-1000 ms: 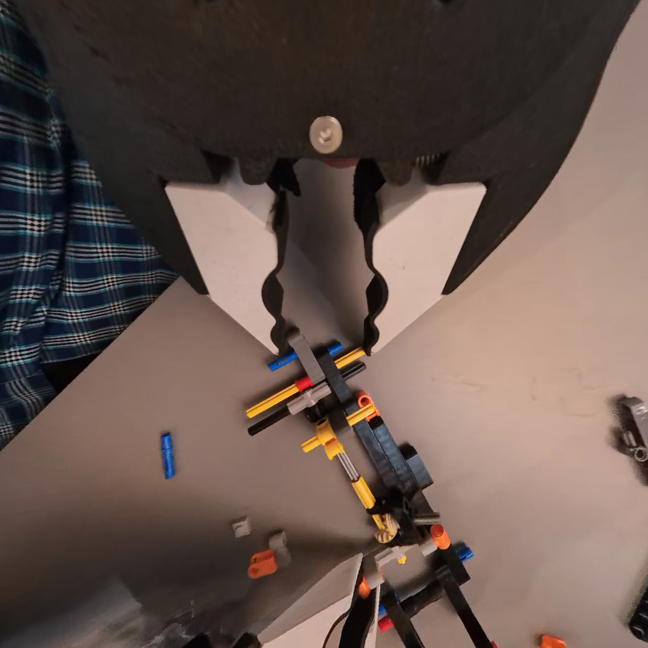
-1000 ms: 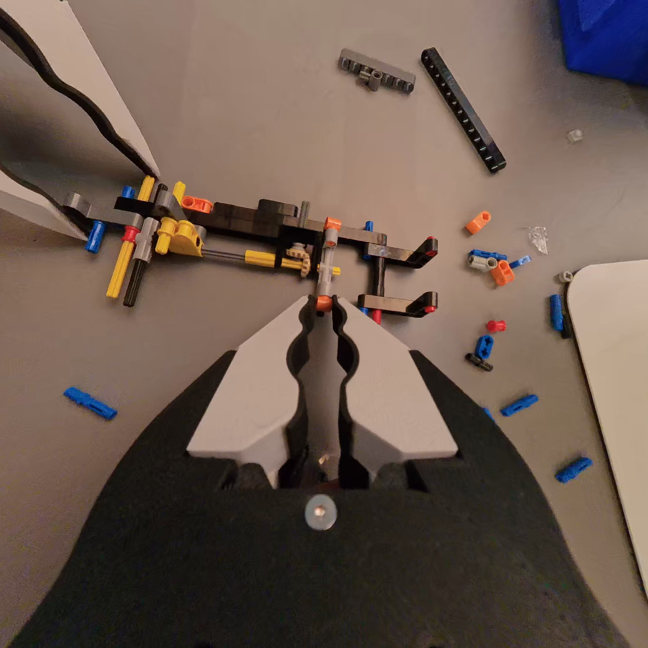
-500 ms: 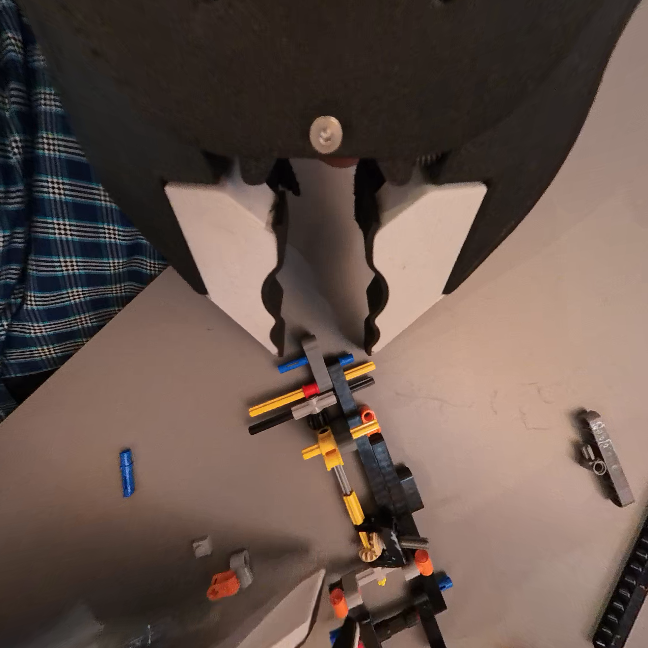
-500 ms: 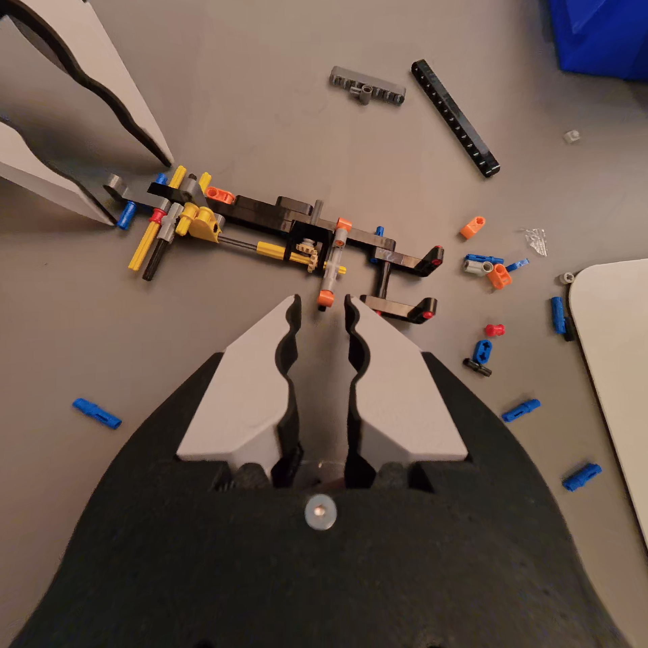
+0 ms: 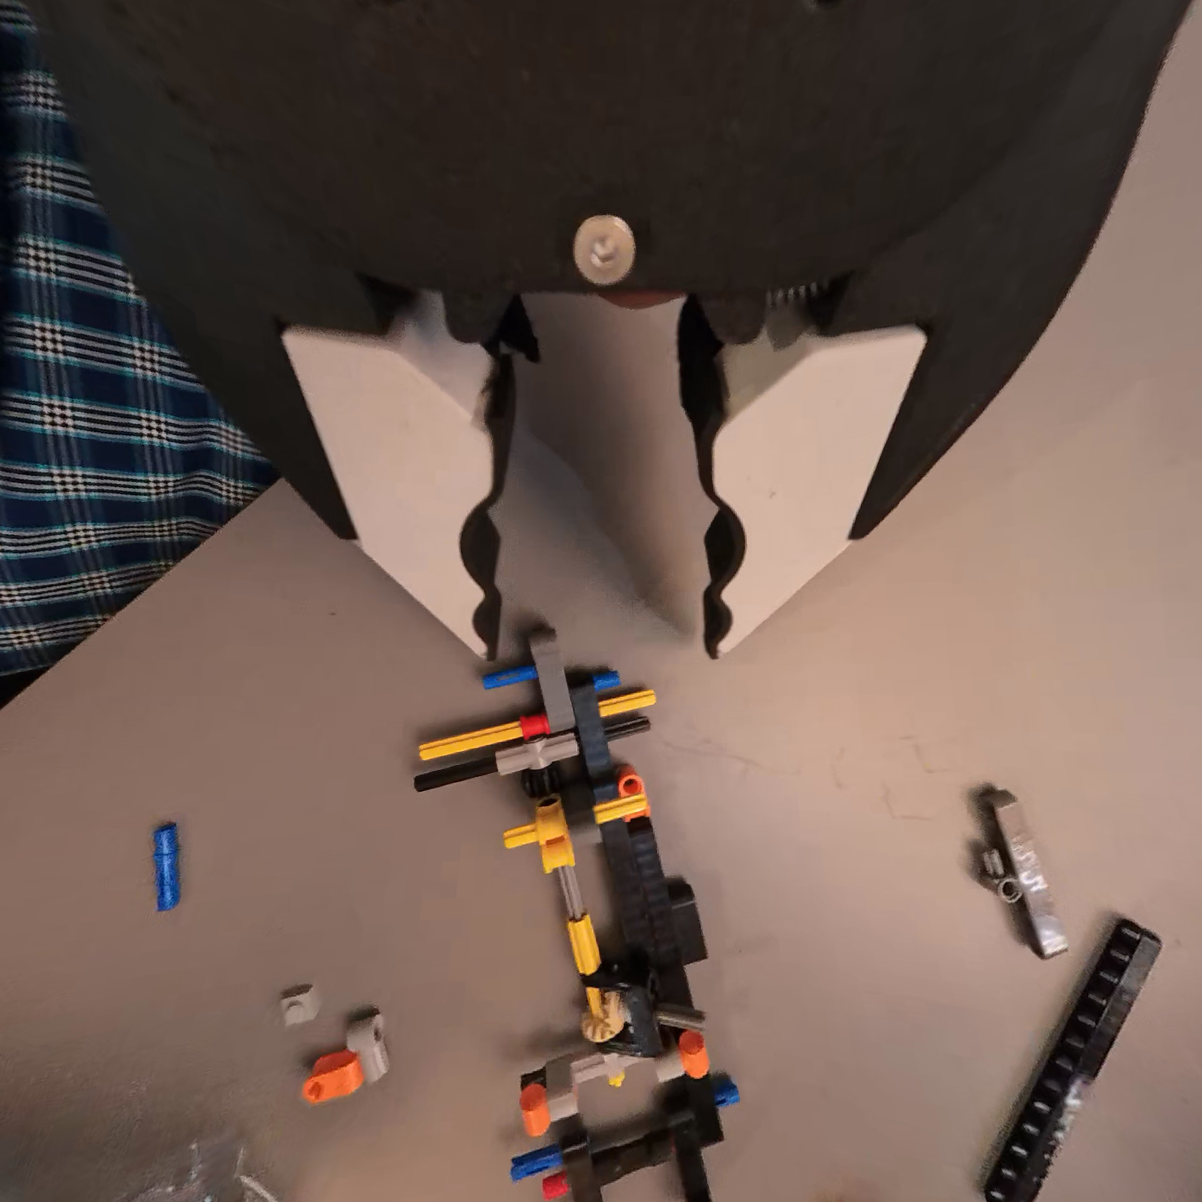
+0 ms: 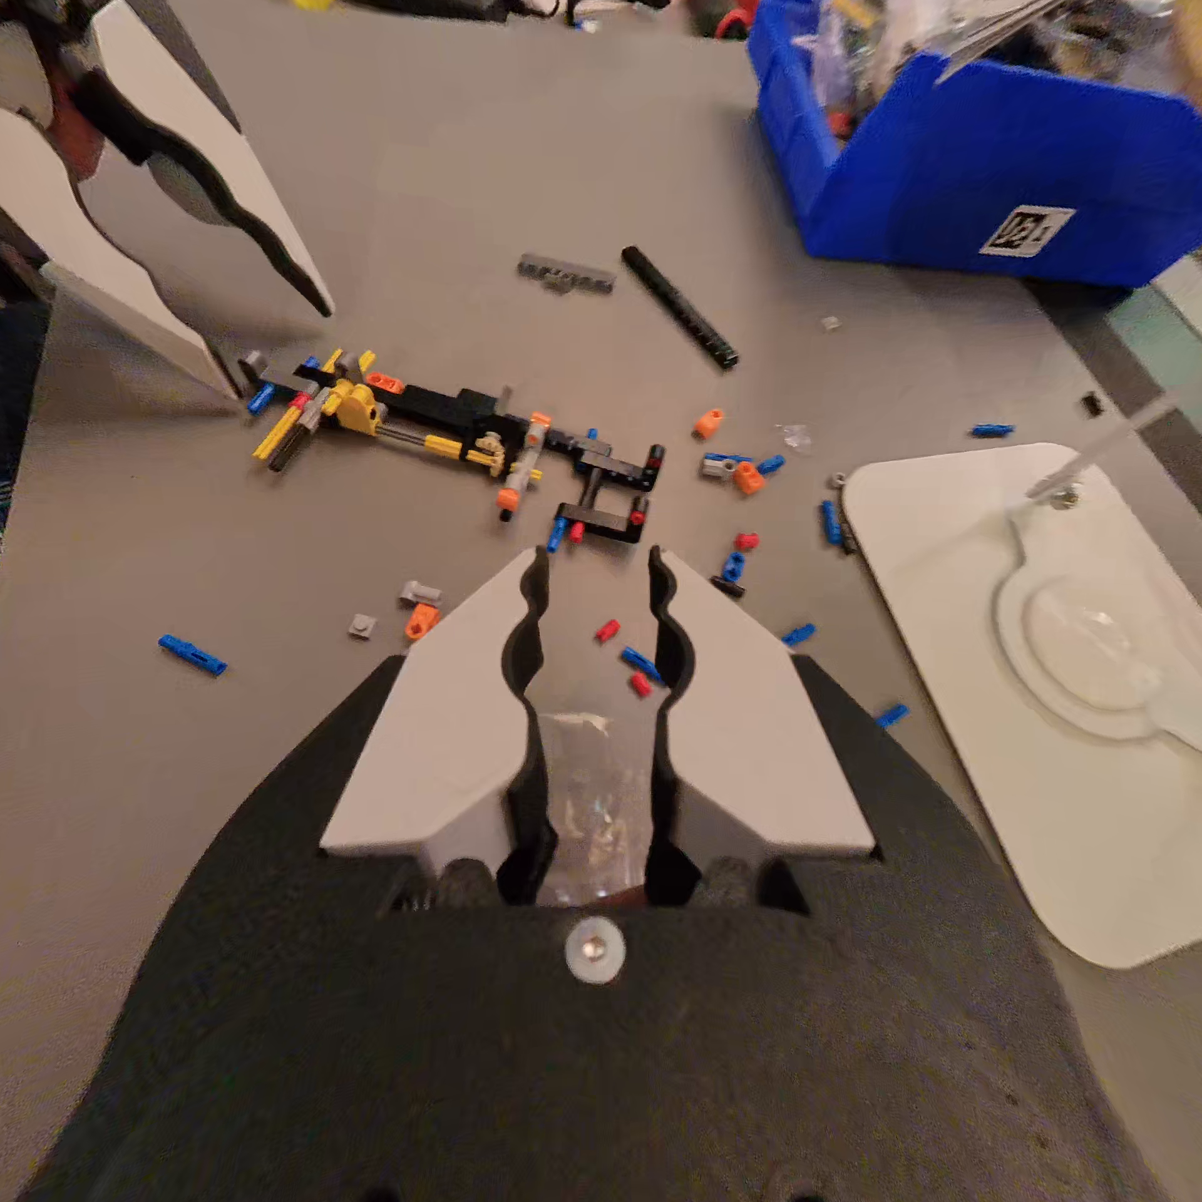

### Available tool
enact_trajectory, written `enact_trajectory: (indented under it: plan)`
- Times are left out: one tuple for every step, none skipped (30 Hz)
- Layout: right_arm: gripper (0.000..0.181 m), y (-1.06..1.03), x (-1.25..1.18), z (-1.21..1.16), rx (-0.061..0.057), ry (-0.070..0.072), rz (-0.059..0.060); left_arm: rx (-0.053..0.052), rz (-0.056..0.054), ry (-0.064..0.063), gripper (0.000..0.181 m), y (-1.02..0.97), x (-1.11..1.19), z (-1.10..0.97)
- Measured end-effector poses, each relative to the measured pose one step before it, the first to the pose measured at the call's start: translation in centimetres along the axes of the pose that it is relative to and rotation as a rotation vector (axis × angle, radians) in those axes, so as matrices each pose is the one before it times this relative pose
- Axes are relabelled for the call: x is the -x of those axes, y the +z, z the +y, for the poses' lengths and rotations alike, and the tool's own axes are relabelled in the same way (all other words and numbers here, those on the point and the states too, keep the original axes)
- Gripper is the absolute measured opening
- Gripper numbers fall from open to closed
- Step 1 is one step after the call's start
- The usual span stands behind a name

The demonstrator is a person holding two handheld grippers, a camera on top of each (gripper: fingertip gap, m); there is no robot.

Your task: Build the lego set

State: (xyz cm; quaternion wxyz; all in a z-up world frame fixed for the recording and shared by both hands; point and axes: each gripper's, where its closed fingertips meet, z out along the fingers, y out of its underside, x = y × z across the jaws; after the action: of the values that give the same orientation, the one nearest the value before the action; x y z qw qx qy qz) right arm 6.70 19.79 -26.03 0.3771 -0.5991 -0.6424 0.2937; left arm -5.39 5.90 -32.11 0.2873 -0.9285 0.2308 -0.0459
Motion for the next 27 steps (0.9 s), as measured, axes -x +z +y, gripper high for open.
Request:
enact_trajectory:
  plan:
    - [0.031,-0.448,-0.507,-0.133,-0.0154,0.0057,0.0079,0.0025,-0.0092,-0.008,0.067,-0.119,0.253,0.076]
    - [0.034,-0.446,-0.484,-0.224,-0.0217,0.0025,0.007,-0.0058,-0.0049,-0.0103,0.071,-0.189,0.234,-0.058]
    - [0.035,-0.438,-0.461,-0.325,-0.0279,-0.0003,0.0071,-0.0192,-0.0032,-0.0078,0.069,-0.28,0.199,-0.248]
    - [0.035,-0.402,-0.565,-0.263,-0.0242,-0.0003,0.0133,-0.0205,-0.0043,-0.0084,0.069,-0.313,0.191,-0.306]
    - [0.036,-0.334,-0.628,-0.132,-0.0146,-0.0016,0.0169,-0.0136,-0.0029,-0.0128,0.072,-0.271,0.17,-0.235]
    - [0.038,-0.301,-0.632,-0.097,-0.0135,-0.0036,0.0169,-0.0134,-0.0059,-0.0119,0.075,-0.248,0.217,-0.222]
    - [0.04,-0.307,-0.626,-0.077,-0.0159,-0.0017,0.0172,-0.015,-0.006,-0.0087,0.078,-0.234,0.188,-0.223]
    - [0.041,-0.267,-0.611,0.01,-0.0118,0.0034,0.0155,-0.0118,-0.0039,-0.0115,0.083,-0.202,0.17,-0.168]
    - [0.041,-0.221,-0.574,0.117,-0.0074,0.0065,0.0124,-0.0056,-0.0019,-0.0161,0.089,-0.133,0.171,-0.061]
    - [0.042,-0.191,-0.519,0.157,-0.0079,0.0058,0.0092,-0.001,-0.0001,-0.0168,0.096,-0.05,0.151,0.017]
    - [0.042,-0.16,-0.467,0.17,-0.0102,0.0043,0.0087,0.0003,0.0032,-0.0132,0.1,0.02,0.088,0.09]
    - [0.042,-0.158,-0.45,0.194,-0.0104,0.0067,0.0094,-0.0017,0.0059,-0.0113,0.101,0.062,0.022,0.118]
    - [0.042,-0.115,-0.356,0.22,-0.0086,0.0097,0.0054,-0.0008,0.004,-0.0099,0.102,0.099,-0.001,0.124]
    - [0.042,-0.107,-0.238,0.21,-0.0078,0.0085,0.0007,0.0032,0.0045,-0.0059,0.102,0.116,-0.044,0.188]
    - [0.042,-0.082,-0.223,0.194,-0.0078,0.0053,0.0032,0.0082,0.0027,-0.0027,0.101,0.172,-0.059,0.261]
    - [0.041,-0.071,-0.179,0.206,-0.0056,0.0045,0.0028,0.0078,-0.004,-0.0003,0.1,0.174,0.03,0.256]
    - [0.041,-0.076,-0.086,0.178,-0.0029,0.0064,-0.0011,0.0038,-0.0061,0.0004,0.098,0.131,0.031,0.178]
    - [0.041,-0.089,-0.074,0.106,-0.0036,0.0059,-0.0006,0.0011,-0.0026,0.0011,0.097,0.113,-0.019,0.123]
    - [0.041,-0.102,-0.075,0.011,-0.0069,0.0033,0.001,0.0078,-0.0038,-0.0005,0.096,0.116,0.025,0.232]
    - [0.041,-0.099,-0.075,-0.046,-0.008,0.0034,0.0007,0.0104,-0.0075,-0.0004,0.096,0.122,0.132,0.283]
    - [0.041,-0.089,-0.036,-0.045,-0.0058,0.0054,-0.0023,0.0101,-0.0062,-0.0032,0.097,0.118,0.142,0.319]
    - [0.042,-0.096,-0.012,-0.071,-0.0031,0.0028,-0.0017,0.0113,-0.0001,-0.0097,0.099,0.116,0.093,0.344]
    - [0.042,-0.127,-0.024,-0.076,-0.0031,-0.0044,0.0031,0.0068,0.0044,-0.0093,0.101,0.107,-0.004,0.269]
    - [0.042,-0.126,-0.042,-0.017,-0.0007,-0.0095,0.0065,0.0035,0.0031,-0.0042,0.101,0.102,-0.039,0.231]
    - [0.042,-0.113,-0.062,0.063,0.0026,-0.0087,0.0069,0.0063,-0.0038,-0.0001,0.101,0.112,0.053,0.264]
    - [0.042,-0.095,-0.067,0.047,0.0009,-0.0033,0.0049,0.007,-0.0046,0.0001,0.103,0.131,0.053,0.258]
    - [0.042,-0.096,-0.046,0.004,-0.0029,0.003,0.0017,-0.011,-0.0036,0.0027,0.104,0.057,0.023,-0.02]
